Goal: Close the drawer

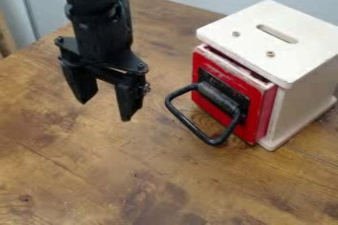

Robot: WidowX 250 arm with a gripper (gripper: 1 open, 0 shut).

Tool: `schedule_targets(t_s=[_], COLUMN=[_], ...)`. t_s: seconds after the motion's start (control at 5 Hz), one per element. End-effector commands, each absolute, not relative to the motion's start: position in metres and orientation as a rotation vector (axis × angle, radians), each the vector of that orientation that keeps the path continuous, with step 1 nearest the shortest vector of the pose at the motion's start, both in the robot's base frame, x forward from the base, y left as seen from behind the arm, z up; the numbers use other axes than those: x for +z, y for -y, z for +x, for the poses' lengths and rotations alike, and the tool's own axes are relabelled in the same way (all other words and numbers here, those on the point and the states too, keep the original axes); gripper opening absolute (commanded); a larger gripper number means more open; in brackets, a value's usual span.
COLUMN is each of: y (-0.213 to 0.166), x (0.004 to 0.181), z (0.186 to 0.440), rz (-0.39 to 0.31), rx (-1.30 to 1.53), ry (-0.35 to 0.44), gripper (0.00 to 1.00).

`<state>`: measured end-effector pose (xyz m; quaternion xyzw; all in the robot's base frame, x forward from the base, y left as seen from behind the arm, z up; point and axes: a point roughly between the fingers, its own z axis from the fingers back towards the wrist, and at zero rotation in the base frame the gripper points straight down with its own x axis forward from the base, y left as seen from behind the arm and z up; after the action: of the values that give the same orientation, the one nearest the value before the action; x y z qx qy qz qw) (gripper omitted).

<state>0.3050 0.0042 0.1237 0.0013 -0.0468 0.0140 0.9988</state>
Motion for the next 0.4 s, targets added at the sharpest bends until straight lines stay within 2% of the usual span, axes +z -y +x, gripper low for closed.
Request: schedule_targets(t_s=[0.0, 0.2], y=[-0.0116, -0.0111], x=[0.1442, 0.1462], z=[0.3084, 0.3062], rz=[0.003, 0.004], rx=[0.044, 0.042], ry=[0.162, 0.169], gripper=[1.00, 1.00])
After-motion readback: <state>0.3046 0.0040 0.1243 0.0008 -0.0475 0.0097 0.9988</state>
